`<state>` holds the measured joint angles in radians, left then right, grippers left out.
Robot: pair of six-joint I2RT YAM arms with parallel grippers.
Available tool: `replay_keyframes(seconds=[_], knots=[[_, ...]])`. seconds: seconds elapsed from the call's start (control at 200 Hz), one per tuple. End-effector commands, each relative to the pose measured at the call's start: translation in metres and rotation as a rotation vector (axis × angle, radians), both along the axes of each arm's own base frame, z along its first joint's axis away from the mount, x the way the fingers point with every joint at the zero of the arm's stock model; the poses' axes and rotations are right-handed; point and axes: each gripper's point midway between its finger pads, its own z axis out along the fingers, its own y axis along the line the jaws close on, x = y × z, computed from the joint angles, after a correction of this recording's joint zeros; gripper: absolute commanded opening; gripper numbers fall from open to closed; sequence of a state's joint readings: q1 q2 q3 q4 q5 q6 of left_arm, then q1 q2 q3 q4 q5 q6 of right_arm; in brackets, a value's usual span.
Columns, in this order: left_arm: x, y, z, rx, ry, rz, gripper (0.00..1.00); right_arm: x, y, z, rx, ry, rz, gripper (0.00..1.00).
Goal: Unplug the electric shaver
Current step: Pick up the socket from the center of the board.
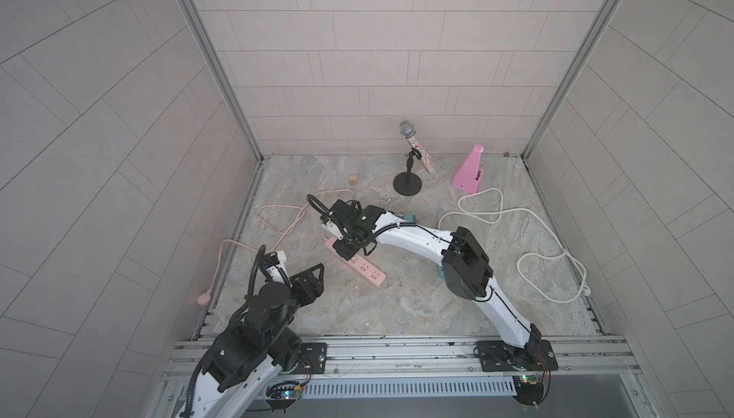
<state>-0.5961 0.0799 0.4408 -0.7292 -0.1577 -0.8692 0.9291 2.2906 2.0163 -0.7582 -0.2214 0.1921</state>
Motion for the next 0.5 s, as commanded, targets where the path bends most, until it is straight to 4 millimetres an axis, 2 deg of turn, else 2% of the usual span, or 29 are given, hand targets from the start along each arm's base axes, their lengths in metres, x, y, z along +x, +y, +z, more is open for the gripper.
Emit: replay_keyframes(seconds=[0.0, 0.08, 0.275, 0.38, 0.405, 0.495], knots=[[0.007, -0.01, 0.004, -0.028, -0.035, -0.027, 0.93, 0.003, 0.004, 0.06, 0.203, 0.008, 0.007, 0.21], [0.011, -0.02, 0.008, -0.06, -0.075, -0.065, 1.0, -0.001, 0.003, 0.069, 0.285, 0.072, 0.033, 0.18], [0.016, -0.029, 0.002, -0.106, -0.116, -0.089, 1.0, -0.011, -0.005, 0.097, 0.417, 0.143, 0.071, 0.13], [0.017, -0.031, 0.011, -0.122, -0.152, -0.096, 1.0, -0.015, -0.009, 0.113, 0.488, 0.188, 0.089, 0.13], [0.018, -0.032, 0.001, -0.112, -0.138, -0.098, 1.0, -0.015, -0.01, 0.115, 0.503, 0.198, 0.089, 0.13], [0.02, -0.034, 0.002, -0.122, -0.16, -0.103, 1.0, -0.018, -0.013, 0.128, 0.573, 0.224, 0.099, 0.12]])
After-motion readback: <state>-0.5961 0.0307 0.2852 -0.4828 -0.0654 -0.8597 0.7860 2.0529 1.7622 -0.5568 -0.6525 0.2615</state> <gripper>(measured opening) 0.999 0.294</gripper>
